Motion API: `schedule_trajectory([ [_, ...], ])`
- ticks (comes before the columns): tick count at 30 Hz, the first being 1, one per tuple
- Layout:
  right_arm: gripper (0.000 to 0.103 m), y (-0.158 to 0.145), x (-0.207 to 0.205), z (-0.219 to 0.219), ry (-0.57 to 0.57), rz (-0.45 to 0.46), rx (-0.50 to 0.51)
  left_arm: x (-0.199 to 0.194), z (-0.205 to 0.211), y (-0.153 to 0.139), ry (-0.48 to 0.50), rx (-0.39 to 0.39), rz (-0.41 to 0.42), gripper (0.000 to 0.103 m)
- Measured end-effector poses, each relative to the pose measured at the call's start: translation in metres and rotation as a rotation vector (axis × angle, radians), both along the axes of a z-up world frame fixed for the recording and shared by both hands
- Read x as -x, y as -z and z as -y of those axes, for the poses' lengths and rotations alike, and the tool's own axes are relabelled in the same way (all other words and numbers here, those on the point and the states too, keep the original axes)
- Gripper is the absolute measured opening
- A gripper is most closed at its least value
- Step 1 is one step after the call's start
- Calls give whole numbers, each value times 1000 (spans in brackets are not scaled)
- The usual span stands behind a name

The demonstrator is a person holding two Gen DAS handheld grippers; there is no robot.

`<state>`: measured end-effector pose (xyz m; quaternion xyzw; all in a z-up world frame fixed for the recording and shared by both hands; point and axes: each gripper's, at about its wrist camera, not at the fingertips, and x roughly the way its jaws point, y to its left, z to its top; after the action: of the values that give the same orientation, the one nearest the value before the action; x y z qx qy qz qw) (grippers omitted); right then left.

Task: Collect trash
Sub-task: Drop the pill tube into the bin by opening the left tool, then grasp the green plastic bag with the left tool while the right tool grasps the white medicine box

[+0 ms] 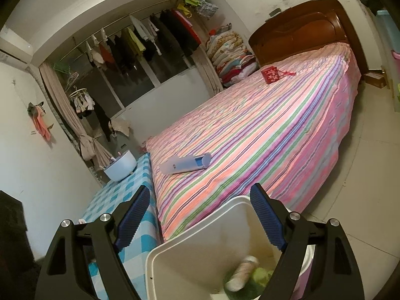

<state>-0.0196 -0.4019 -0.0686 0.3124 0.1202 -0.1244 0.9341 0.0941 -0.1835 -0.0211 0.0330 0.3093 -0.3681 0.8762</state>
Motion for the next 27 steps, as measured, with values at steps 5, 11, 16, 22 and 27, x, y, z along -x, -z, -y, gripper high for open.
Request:
schedule_trajectory([
  [5,80,-3,-11,-18,-59,1,19,-7,-46,-14,-148,4,61,80],
  [11,80,-8,-24,-48,-137,-4,74,-21,-97,-21,-286,-20,111,82],
  [16,80,-9,-35,-74,-202,-19,115,-31,-129,-21,-382,-84,165,82],
  [22,80,-7,-44,-89,-234,-47,122,-54,-167,-11,-386,-246,205,82],
  [27,80,-7,-45,-93,-242,-51,116,-78,-201,-2,-382,-274,128,82],
])
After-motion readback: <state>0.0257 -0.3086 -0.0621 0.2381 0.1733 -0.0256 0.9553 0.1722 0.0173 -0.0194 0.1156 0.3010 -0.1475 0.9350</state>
